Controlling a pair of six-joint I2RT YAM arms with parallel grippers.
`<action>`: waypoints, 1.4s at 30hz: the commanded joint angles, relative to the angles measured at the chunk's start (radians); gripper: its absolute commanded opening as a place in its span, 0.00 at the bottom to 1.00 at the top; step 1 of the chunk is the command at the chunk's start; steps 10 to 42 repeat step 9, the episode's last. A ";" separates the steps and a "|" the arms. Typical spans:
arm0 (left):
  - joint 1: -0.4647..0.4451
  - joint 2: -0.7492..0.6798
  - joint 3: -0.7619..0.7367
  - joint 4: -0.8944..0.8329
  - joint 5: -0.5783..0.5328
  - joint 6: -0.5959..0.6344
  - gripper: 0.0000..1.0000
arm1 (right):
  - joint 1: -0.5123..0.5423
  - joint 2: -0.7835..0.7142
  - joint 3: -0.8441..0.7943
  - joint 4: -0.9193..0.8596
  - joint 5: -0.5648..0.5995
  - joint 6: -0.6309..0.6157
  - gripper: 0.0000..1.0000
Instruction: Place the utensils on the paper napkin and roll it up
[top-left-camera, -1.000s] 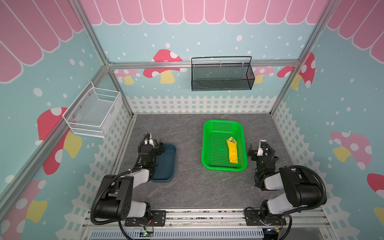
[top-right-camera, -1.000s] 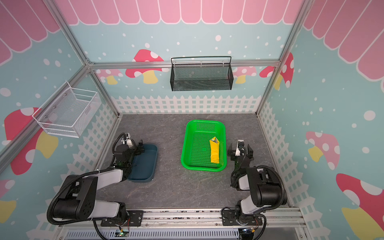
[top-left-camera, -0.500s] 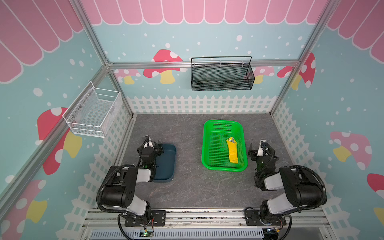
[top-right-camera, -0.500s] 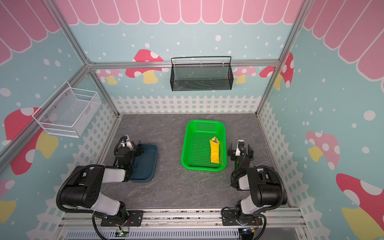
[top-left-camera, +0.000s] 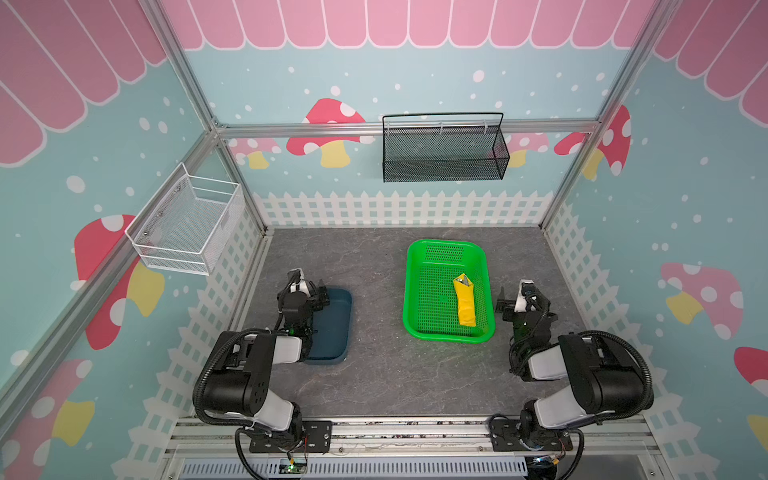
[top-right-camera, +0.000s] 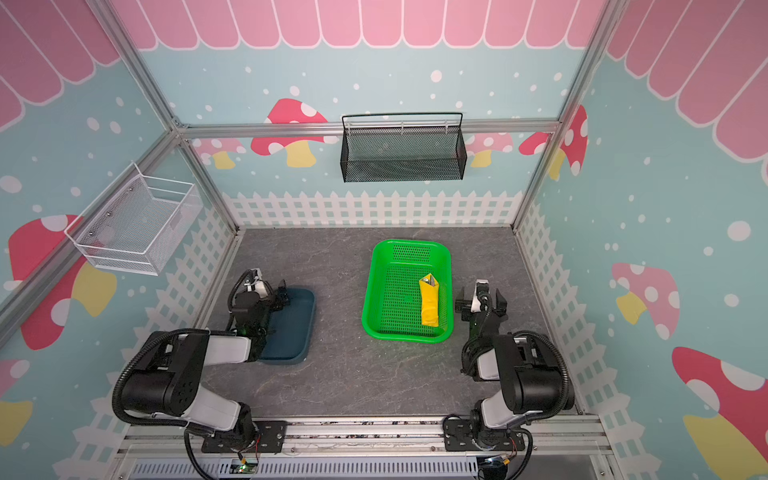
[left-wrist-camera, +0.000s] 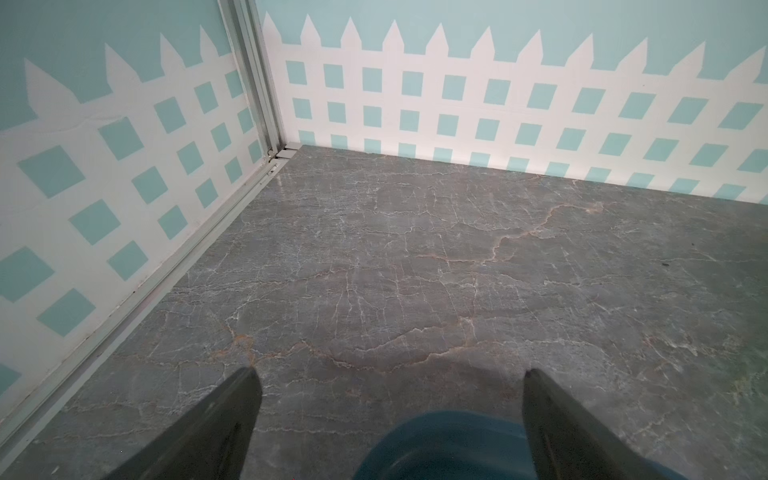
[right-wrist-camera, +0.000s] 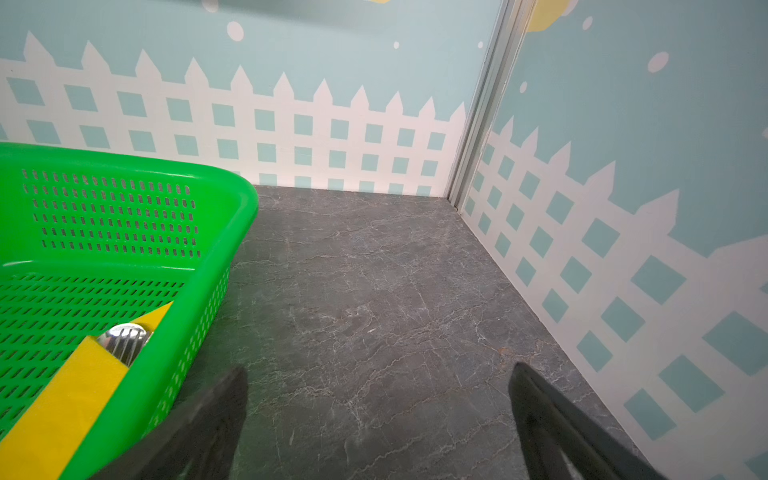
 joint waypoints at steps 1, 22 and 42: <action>0.005 0.004 0.016 -0.004 0.016 0.027 1.00 | 0.006 0.005 0.011 0.020 0.012 -0.004 1.00; 0.005 0.005 0.017 -0.004 0.015 0.027 1.00 | 0.005 0.004 0.011 0.017 0.010 -0.005 1.00; 0.005 0.005 0.017 -0.004 0.015 0.027 1.00 | 0.005 0.004 0.011 0.017 0.010 -0.005 1.00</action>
